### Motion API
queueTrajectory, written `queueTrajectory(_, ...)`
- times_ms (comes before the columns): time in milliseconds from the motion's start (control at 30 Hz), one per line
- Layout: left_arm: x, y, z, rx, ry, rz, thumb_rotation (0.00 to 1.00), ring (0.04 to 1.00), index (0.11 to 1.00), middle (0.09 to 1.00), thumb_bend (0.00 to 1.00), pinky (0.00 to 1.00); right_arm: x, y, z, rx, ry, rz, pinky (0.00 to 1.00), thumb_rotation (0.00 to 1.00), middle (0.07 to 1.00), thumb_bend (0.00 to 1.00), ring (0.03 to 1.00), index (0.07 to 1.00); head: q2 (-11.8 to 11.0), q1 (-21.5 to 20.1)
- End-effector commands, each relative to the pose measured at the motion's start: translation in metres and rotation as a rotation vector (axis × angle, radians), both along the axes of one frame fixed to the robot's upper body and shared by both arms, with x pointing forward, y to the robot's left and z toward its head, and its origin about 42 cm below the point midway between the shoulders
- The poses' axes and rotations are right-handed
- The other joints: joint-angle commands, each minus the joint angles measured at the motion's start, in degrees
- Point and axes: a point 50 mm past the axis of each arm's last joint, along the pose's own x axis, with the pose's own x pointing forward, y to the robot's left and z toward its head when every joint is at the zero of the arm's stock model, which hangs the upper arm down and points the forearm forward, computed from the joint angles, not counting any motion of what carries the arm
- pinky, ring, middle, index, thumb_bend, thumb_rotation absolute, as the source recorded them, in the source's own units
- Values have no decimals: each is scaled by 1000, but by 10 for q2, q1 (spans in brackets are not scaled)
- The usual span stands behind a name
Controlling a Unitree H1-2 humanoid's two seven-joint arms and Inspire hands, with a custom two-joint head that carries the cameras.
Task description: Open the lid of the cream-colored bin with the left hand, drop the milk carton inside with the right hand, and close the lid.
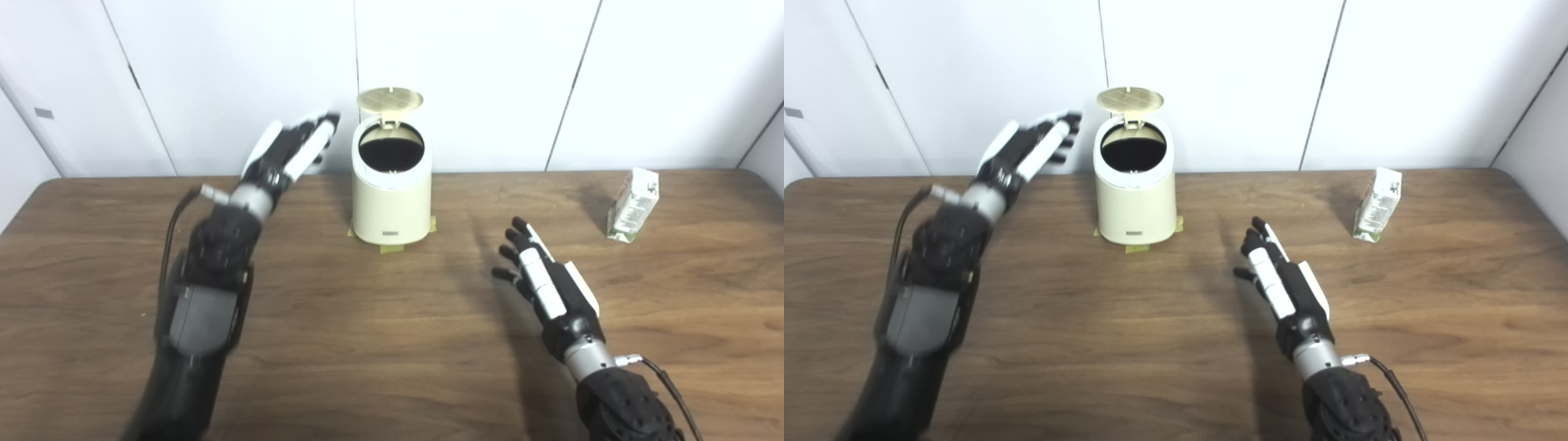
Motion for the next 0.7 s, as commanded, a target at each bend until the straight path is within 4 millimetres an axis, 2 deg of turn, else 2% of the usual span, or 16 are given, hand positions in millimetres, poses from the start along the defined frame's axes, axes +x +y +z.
queueTrajectory(0,-3,4,32,-33,-135,11,984,872,888,885,409,828,8,1,22,-14,-120,-10,699,645,914,595,847,950,1,-1)
queueTrajectory(33,-10,8,26,-60,-124,21,987,872,889,886,414,828,8,0,22,6,-120,-17,691,616,911,611,843,946,0,-6)
queueTrajectory(133,-30,16,8,-146,-98,56,990,891,905,903,468,860,7,-4,25,53,-123,-42,701,432,925,650,869,945,1,-19)
queueTrajectory(200,-42,21,-6,-212,-83,88,996,895,909,909,422,866,6,-10,27,67,-136,-66,708,376,925,669,880,940,2,-29)
queueTrajectory(333,-60,27,-23,-263,-71,128,1000,900,920,918,425,871,4,-25,30,-19,-162,-117,709,340,918,711,877,930,3,-53)
queueTrajectory(367,-64,28,-25,-274,-68,135,1000,896,920,918,419,876,4,-29,31,-54,-166,-127,804,361,911,726,877,929,2,-61)
queueTrajectory(433,-71,30,-31,-303,-60,142,1000,893,923,920,422,881,4,-42,30,-101,-180,-146,867,358,907,738,877,929,3,-79)
queueTrajectory(667,-85,27,-39,-380,-36,155,1000,896,913,914,479,876,-2,-85,27,-162,-204,-215,875,237,893,768,870,923,2,-137)
